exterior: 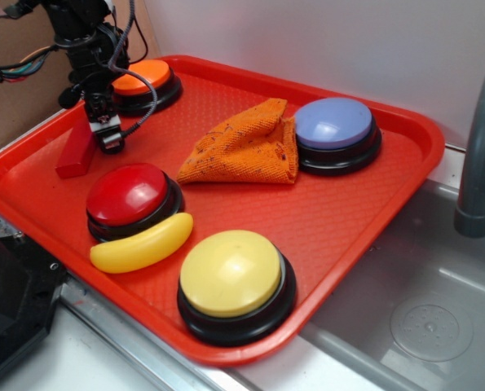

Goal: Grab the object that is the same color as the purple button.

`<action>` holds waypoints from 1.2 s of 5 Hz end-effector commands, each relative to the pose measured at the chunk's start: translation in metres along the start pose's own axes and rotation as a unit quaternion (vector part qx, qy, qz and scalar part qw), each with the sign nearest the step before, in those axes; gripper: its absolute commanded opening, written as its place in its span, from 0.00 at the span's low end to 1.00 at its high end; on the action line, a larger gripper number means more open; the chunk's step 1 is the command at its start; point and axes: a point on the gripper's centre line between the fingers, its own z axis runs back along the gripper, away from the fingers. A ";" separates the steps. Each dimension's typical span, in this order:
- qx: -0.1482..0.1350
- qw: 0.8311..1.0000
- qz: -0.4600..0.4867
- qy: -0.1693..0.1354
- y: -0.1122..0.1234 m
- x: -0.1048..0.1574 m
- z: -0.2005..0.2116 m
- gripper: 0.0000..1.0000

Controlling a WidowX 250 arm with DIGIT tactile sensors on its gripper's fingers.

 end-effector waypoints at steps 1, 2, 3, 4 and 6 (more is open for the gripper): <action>0.009 0.999 -0.032 -0.005 -0.012 0.005 0.005 0.00; 0.007 1.000 -0.022 -0.001 -0.012 0.005 0.005 0.00; -0.008 0.999 0.047 -0.015 0.000 0.013 0.038 0.00; -0.011 0.992 0.117 -0.038 0.003 0.020 0.073 0.00; -0.076 0.971 0.215 -0.078 -0.032 0.043 0.163 0.00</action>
